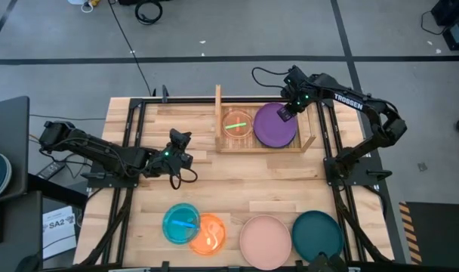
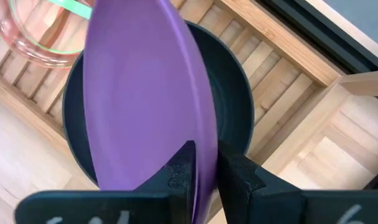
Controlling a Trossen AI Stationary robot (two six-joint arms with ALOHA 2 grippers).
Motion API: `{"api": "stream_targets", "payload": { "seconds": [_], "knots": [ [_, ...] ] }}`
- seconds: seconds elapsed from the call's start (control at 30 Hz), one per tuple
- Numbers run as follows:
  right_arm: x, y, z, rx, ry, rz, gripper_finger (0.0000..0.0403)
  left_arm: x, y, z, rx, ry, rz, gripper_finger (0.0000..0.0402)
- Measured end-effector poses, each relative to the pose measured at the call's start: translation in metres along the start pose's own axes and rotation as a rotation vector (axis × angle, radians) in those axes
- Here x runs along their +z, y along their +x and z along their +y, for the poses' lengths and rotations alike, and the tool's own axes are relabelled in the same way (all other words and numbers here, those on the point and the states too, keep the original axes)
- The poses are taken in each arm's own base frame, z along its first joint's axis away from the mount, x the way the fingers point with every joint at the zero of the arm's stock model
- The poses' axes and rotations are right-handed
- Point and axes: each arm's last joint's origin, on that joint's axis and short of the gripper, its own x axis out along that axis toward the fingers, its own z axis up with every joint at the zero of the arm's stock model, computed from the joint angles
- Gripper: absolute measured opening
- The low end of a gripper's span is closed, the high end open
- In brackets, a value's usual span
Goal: Place and stack plates onto a shelf
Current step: Stack the large purple plate on top of the large black plate on the shelf
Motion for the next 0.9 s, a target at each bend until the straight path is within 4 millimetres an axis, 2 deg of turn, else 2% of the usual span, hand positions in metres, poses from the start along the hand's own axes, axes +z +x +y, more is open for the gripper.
{"api": "stream_targets", "payload": {
  "seconds": [0.5,0.9],
  "knots": [
    [0.0001,0.0,-0.0011,-0.036,-0.003,-0.003,0.0148,0.0,-0.0001,0.0,0.0,0.0,0.0,0.0153],
    [0.0001,0.0,-0.0012,-0.043,-0.004,-0.004,0.0184,0.0,-0.0001,0.0,0.0,0.0,0.0,0.0153]
  ]
}}
